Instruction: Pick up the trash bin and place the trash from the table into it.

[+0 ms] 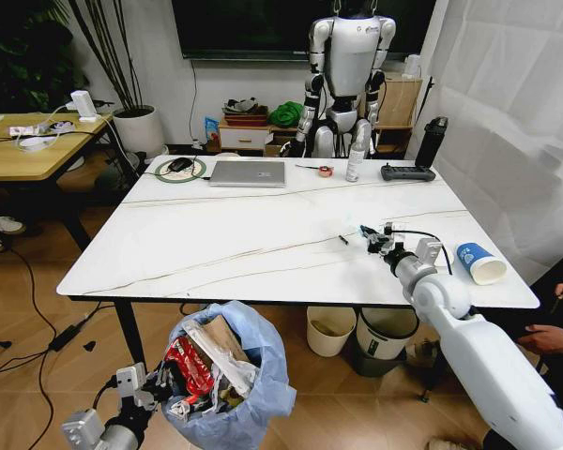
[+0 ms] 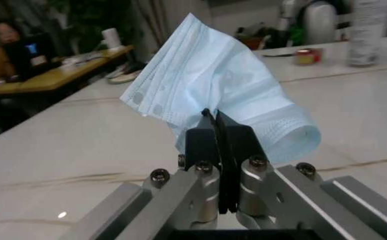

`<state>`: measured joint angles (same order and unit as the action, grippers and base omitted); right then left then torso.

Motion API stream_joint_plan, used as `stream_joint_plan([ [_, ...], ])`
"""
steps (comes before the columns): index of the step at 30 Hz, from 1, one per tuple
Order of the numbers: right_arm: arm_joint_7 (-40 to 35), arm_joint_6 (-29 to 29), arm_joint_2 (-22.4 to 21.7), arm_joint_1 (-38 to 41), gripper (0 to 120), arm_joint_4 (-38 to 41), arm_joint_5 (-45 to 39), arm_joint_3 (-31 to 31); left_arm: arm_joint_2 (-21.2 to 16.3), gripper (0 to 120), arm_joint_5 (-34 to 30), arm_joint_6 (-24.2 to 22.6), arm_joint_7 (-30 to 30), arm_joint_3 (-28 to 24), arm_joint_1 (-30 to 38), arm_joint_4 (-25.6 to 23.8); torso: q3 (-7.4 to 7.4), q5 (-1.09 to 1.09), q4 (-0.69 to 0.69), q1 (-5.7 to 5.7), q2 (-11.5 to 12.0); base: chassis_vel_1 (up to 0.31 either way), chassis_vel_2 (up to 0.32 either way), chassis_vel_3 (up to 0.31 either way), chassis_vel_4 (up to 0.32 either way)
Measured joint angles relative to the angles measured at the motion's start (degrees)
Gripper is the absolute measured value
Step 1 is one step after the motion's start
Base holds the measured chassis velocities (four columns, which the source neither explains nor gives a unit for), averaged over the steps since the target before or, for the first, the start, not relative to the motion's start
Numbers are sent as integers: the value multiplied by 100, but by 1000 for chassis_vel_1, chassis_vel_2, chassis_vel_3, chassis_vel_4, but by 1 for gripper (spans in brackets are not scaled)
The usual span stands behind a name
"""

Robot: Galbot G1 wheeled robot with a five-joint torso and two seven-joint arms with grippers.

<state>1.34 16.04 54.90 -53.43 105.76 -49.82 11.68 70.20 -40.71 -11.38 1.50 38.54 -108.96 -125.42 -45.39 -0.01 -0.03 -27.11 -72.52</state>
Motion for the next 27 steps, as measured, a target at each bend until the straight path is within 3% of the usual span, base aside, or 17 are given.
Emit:
stream_joint_plan([
  [3,148,-105,-317,-358,0,1237,-411,-549,5,0,-18,0,0,11,-30,-67,1,-1,1,0,0,0,0,0,0],
  [5,182,-140,-375,-411,0,1459,-509,-708,4,0,-21,0,0,17,-35,-81,1,0,1,1,0,0,0,0,0],
  [9,351,-428,-564,-456,0,2068,-794,-1714,6,0,-24,-1,0,35,-27,-116,1,-1,1,1,0,0,0,0,0],
  [11,378,-502,-561,-393,0,2134,-909,-2202,10,0,-24,-2,0,38,-21,-141,0,0,2,0,0,0,0,0,0],
  [16,243,-468,-373,-385,0,2021,-1226,-2676,33,0,-20,-2,-7,49,-34,-190,0,1,2,0,0,0,0,0,0],
  [27,55,-237,-110,-604,0,1515,-1704,-2687,85,0,7,1,-27,-3,6,-189,0,0,1,0,1,0,0,0,0],
])
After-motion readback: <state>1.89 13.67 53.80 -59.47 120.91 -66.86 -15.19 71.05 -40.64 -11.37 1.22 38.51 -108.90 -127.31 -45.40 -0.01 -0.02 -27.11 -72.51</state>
